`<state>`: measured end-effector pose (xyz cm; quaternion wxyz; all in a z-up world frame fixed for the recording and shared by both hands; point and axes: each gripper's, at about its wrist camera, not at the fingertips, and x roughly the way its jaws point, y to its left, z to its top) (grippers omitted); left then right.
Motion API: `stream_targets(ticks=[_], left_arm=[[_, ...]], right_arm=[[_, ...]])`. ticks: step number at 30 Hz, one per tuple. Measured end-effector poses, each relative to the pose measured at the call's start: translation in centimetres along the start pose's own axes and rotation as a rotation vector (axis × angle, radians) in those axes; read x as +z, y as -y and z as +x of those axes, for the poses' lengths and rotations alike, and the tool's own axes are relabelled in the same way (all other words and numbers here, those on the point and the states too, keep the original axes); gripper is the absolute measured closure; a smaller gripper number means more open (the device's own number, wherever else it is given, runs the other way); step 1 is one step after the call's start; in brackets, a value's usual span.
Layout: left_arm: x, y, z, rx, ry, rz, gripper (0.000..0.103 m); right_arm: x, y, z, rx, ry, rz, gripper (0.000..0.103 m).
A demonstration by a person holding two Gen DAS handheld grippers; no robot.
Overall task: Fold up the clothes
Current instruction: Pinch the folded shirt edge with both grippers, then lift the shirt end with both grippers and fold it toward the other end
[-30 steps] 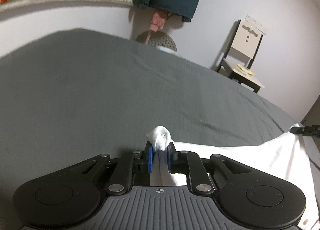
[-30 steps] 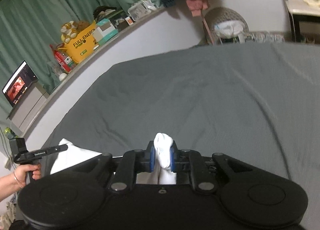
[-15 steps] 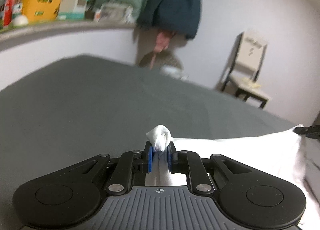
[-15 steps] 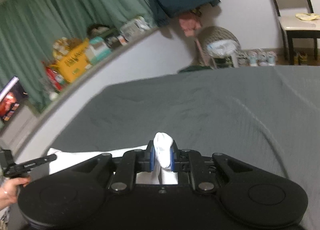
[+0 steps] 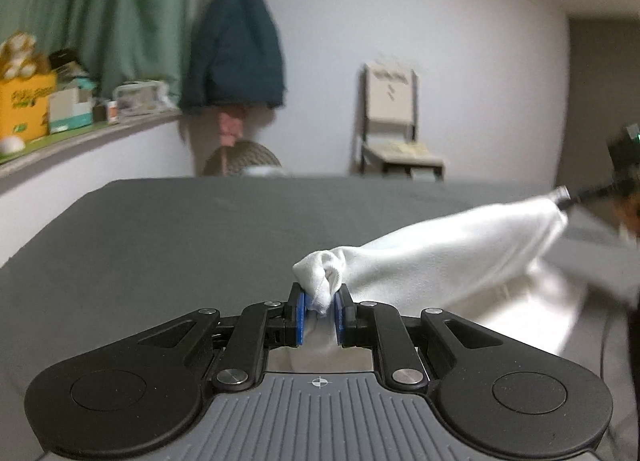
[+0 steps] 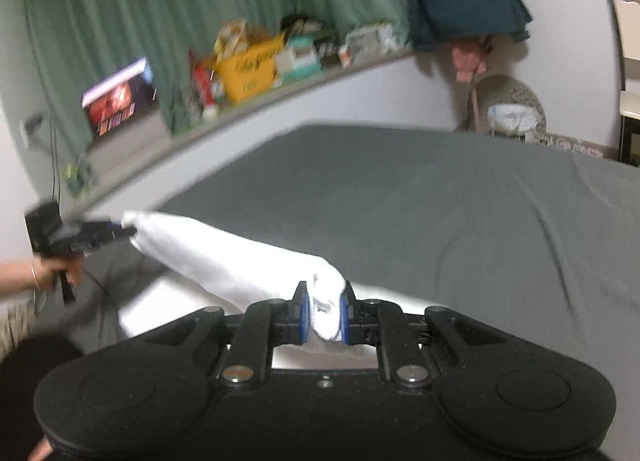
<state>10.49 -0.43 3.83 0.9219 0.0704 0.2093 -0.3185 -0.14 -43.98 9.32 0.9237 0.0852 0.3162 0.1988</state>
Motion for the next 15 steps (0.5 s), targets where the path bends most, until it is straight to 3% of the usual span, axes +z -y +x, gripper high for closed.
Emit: stream_targets(ticks=[5, 9, 12, 14, 15], left_arm=[[-2.1, 3.4, -1.2, 0.021, -0.129, 0.14, 0.088], [-2.9, 5.1, -1.3, 0.072, -0.213, 0.274, 0.082], [-2.8, 6.7, -1.7, 0.119, -0.266, 0.378, 0.077], [-2.7, 8.0, -2.3, 0.146, -0.286, 0.432, 0.076], [-2.7, 8.7, -2.5, 0.16, -0.297, 0.461, 0.075]], right_arm=[[-2.3, -1.9, 2.1, -0.045, -0.159, -0.095, 0.088], [-3.4, -4.7, 3.5, -0.135, -0.279, -0.289, 0.084], [-4.2, -7.0, 4.0, -0.2, -0.321, -0.434, 0.076], [-4.9, -7.9, 4.1, -0.244, -0.333, -0.505, 0.059], [-5.2, -8.2, 4.0, -0.266, -0.335, -0.539, 0.057]])
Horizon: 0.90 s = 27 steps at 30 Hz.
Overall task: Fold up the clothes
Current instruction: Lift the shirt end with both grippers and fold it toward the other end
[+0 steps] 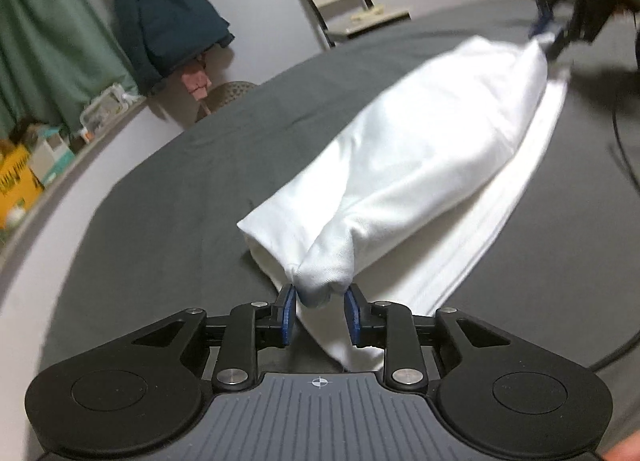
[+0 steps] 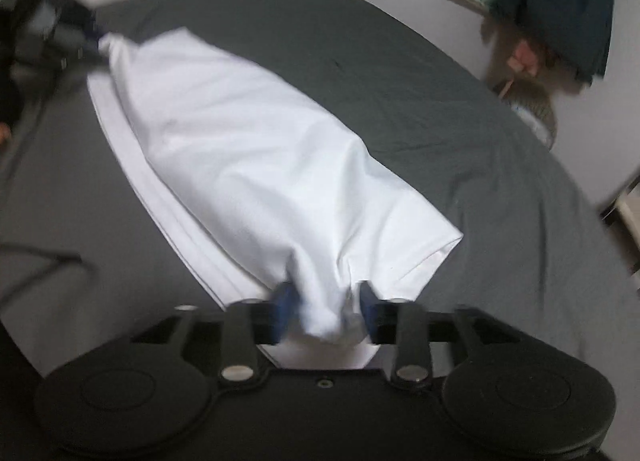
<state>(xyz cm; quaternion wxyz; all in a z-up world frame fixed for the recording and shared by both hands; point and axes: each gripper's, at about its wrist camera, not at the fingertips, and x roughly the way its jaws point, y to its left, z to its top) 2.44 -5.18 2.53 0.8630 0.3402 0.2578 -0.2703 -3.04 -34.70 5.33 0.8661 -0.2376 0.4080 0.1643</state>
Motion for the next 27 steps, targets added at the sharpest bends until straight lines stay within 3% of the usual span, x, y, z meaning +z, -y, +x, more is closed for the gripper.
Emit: stream_targets(ticks=[1, 3, 4, 6, 10, 16, 22, 27], left_arm=[[0.0, 0.7, -0.1, 0.02, -0.014, 0.036, 0.073], [-0.1, 2.0, -0.4, 0.06, -0.039, 0.106, 0.052], [-0.1, 2.5, -0.8, 0.086, -0.023, 0.127, 0.026], [-0.1, 3.5, -1.7, 0.137, 0.022, 0.16, 0.009], [0.1, 4.9, -3.2, 0.178, 0.049, 0.246, 0.009], [0.8, 5.9, -3.4, 0.228, 0.044, 0.384, 0.009], [2.0, 6.4, -1.2, 0.154, 0.023, 0.449, 0.009], [2.7, 6.4, 0.2, 0.103, 0.019, 0.48, 0.009]], right_arm=[[0.1, -0.5, 0.0, -0.024, -0.005, -0.03, 0.055], [0.2, -1.2, 0.1, -0.079, -0.019, -0.076, 0.051], [0.2, -1.5, 0.1, -0.104, -0.024, -0.097, 0.051], [0.3, -2.0, 0.0, -0.141, -0.025, -0.128, 0.047], [0.5, -3.2, -0.6, -0.177, -0.018, -0.197, 0.043], [1.1, -5.6, -0.2, -0.247, -0.01, -0.401, 0.039], [1.4, -7.7, 1.5, -0.281, -0.032, -0.607, 0.037], [1.6, -8.1, 2.7, -0.272, -0.04, -0.657, 0.037]])
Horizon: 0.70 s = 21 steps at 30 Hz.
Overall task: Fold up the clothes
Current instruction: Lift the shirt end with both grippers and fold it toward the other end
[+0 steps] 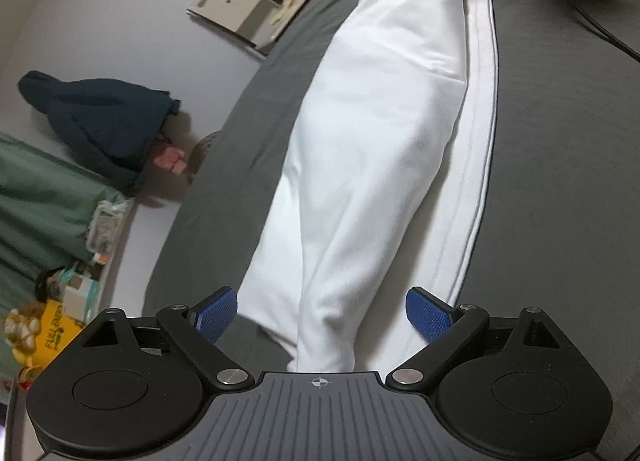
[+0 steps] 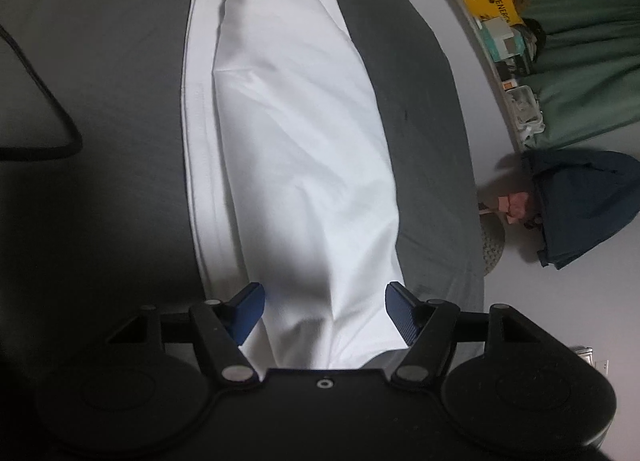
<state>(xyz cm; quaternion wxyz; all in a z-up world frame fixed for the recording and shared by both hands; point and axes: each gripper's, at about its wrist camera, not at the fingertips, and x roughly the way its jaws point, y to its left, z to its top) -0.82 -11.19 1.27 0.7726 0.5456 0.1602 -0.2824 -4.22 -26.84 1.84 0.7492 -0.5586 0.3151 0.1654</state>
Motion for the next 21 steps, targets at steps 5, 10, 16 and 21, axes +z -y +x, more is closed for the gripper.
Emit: stream_targets(ticks=[5, 10, 16, 21], left_arm=[[-0.1, 0.4, 0.5, 0.005, 0.028, 0.108, 0.009], [-0.4, 1.0, 0.0, -0.004, 0.044, 0.207, 0.015], [-0.6, 0.7, 0.4, -0.019, 0.003, 0.217, 0.038], [-0.9, 1.0, 1.0, -0.059, -0.03, 0.208, 0.086]], right_arm=[[-0.2, -0.2, 0.2, -0.005, 0.001, -0.04, 0.037], [0.0, -0.4, 0.4, 0.017, -0.006, -0.063, 0.04], [0.1, -1.3, 0.9, 0.028, -0.007, -0.1, 0.043], [0.0, -1.7, 2.0, 0.044, -0.038, -0.104, 0.085]])
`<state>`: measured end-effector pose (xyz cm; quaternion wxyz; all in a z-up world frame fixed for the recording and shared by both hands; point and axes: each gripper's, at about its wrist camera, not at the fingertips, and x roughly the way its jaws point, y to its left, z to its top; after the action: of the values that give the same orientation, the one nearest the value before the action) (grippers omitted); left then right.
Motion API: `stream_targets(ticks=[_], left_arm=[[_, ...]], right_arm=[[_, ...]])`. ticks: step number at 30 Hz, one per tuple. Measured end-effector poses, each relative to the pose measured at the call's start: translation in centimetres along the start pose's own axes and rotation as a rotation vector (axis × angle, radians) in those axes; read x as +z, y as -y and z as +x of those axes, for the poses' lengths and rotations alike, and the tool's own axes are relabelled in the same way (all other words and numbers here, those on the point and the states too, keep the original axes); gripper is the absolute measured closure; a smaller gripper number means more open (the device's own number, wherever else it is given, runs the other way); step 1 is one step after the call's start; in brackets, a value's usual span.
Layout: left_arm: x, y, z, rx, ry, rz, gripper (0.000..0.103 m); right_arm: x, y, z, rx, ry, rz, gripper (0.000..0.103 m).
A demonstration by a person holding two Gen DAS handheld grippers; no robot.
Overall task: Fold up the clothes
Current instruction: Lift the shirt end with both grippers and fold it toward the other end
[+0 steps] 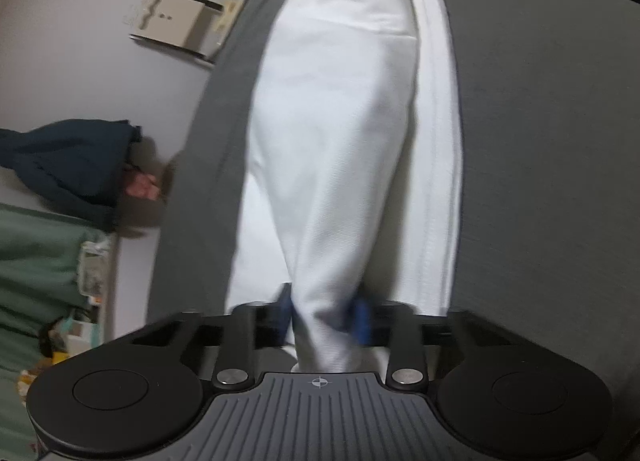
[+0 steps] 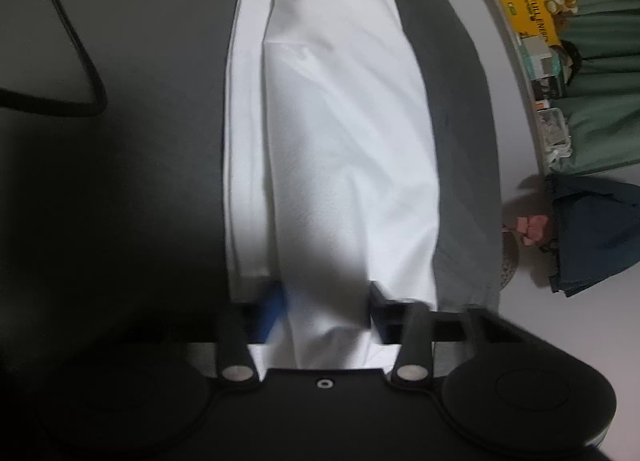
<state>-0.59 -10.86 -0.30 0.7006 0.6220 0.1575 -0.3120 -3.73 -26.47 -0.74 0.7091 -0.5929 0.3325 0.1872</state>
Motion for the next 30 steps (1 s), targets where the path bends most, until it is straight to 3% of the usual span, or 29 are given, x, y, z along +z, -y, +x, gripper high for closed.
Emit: stream_targets(ticks=[3, 6, 8, 9, 14, 18, 21, 22, 24, 26, 28, 30], left_arm=[[-0.2, -0.8, -0.6, 0.023, 0.02, -0.037, 0.088], [-0.5, -3.0, -2.3, 0.107, 0.077, -0.13, 0.089], [-0.6, -3.6, -3.4, 0.119, 0.105, -0.163, 0.089], [-0.7, -3.8, -3.9, 0.118, 0.116, -0.177, 0.089], [-1.0, -0.7, -2.7, -0.128, 0.056, -0.184, 0.089], [-1.2, 0.2, -1.9, -0.127, 0.028, -0.248, 0.089], [-1.4, -0.2, -1.8, -0.147, 0.015, -0.279, 0.088], [-1.5, -0.3, -1.8, -0.152, 0.011, -0.277, 0.083], [-1.7, -0.8, -1.9, -0.127, 0.001, -0.279, 0.059], [-2.0, -1.9, -2.2, -0.081, -0.01, -0.306, 0.019], [-3.0, -3.2, -2.8, -0.074, -0.002, -0.363, 0.016], [-4.2, -4.7, -3.6, -0.12, 0.022, -0.447, 0.016]], right_arm=[[-0.3, 1.7, -0.8, -0.036, 0.006, 0.023, 0.09], [-1.1, 4.6, -2.9, -0.17, 0.05, 0.088, 0.092], [-1.6, 5.8, -4.1, -0.192, 0.062, 0.144, 0.092], [-1.8, 5.9, -4.3, -0.163, 0.054, 0.161, 0.092], [-1.9, 2.1, -1.5, 0.099, -0.045, 0.068, 0.093], [-2.0, 2.0, -0.4, 0.145, -0.055, 0.135, 0.092], [-2.1, 2.6, -0.4, 0.17, -0.061, 0.169, 0.085], [-2.2, 2.7, -0.5, 0.178, -0.061, 0.178, 0.081], [-2.4, 3.6, -1.1, 0.207, -0.055, 0.226, 0.079], [-2.9, 5.1, -2.1, 0.261, -0.012, 0.319, 0.07], [-3.5, 6.5, -3.4, 0.316, 0.057, 0.423, 0.064], [-4.1, 8.0, -4.3, 0.355, 0.125, 0.542, 0.059]])
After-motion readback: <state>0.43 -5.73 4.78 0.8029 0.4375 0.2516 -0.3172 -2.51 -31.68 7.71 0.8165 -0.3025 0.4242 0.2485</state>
